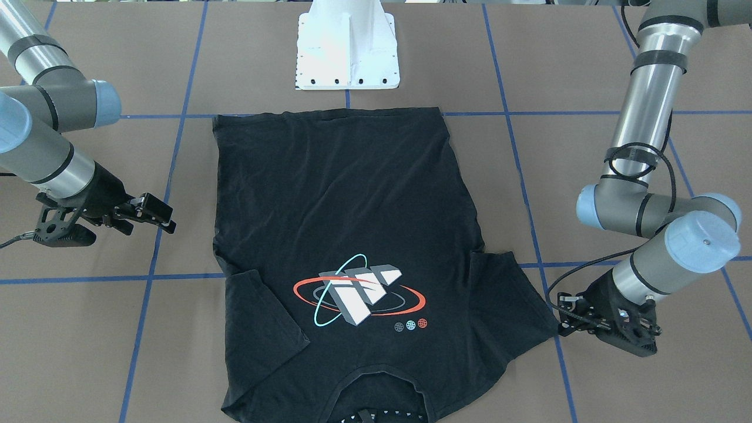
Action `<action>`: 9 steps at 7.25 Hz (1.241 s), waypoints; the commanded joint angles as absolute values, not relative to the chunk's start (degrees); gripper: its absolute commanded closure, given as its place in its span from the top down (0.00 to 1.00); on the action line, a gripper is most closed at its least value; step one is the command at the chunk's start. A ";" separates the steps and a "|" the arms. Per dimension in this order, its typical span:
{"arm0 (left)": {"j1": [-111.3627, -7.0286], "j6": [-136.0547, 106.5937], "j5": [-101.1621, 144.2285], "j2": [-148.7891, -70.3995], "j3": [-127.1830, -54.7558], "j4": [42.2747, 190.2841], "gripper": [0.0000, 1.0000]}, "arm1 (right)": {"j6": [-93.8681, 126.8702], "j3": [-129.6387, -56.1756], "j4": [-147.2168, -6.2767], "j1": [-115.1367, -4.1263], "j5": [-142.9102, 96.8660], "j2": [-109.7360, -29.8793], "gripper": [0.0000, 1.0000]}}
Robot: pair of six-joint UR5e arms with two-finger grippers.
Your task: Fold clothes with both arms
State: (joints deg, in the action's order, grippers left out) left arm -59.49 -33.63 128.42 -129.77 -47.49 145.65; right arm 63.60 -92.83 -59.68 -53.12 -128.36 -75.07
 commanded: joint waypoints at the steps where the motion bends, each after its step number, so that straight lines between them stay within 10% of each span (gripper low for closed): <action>1: -59.94 -34.80 131.05 -127.81 -50.27 145.37 0.00 | 63.63 -92.81 -59.68 -53.00 -128.23 -74.88 1.00; 3: -59.42 -36.63 129.91 -127.26 -49.75 145.28 0.57 | 63.89 -92.90 -59.68 -53.00 -128.14 -74.79 1.00; 9: -58.54 -37.18 126.21 -128.76 -47.11 145.99 0.45 | 64.34 -92.81 -59.68 -53.00 -127.44 -75.41 1.00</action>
